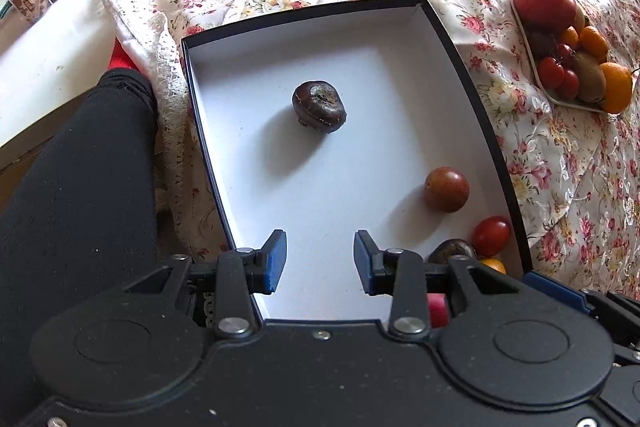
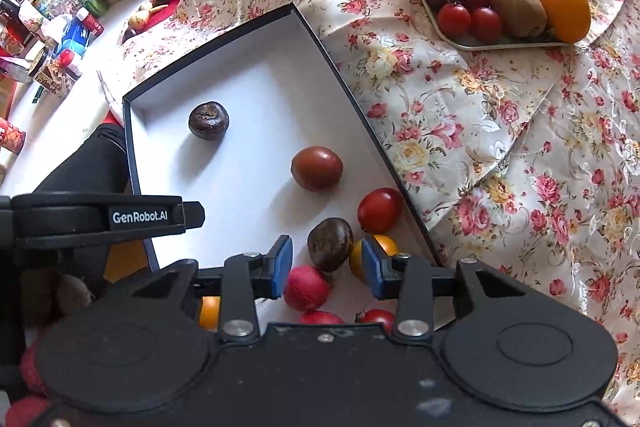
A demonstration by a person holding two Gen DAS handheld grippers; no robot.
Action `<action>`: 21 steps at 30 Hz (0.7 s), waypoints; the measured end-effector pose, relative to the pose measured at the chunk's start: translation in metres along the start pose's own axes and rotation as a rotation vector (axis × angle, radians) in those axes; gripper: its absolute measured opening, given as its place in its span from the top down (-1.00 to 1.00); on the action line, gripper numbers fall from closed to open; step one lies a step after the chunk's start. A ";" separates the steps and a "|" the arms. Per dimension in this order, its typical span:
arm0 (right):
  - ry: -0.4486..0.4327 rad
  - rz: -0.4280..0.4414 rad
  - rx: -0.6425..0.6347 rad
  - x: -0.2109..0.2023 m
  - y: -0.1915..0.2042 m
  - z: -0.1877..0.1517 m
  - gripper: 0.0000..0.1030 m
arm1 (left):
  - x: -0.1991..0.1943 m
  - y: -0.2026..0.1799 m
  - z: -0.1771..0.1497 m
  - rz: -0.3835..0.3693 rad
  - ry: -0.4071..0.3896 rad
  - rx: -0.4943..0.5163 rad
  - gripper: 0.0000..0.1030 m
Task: Organize fruits
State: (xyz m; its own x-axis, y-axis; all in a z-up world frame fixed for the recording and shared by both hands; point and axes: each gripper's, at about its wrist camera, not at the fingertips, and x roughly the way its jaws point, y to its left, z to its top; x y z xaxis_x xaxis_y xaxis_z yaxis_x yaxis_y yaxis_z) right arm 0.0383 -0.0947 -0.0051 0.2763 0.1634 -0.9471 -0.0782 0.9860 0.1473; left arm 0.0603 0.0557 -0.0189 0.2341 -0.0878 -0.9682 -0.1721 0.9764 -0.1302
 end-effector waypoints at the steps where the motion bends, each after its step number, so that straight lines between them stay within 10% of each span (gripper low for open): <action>1: -0.001 -0.006 -0.003 0.000 0.000 -0.001 0.19 | 0.000 0.000 0.000 0.002 -0.001 0.001 0.12; 21: 0.024 -0.066 -0.026 -0.001 -0.012 -0.024 0.19 | -0.004 -0.012 -0.028 0.035 -0.047 0.055 0.12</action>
State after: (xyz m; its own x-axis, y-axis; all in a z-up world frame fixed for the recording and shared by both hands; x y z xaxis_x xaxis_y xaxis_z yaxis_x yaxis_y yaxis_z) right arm 0.0162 -0.1071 -0.0124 0.2582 0.0967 -0.9612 -0.0857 0.9933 0.0769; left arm 0.0351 0.0391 -0.0196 0.2742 -0.0456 -0.9606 -0.1281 0.9882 -0.0835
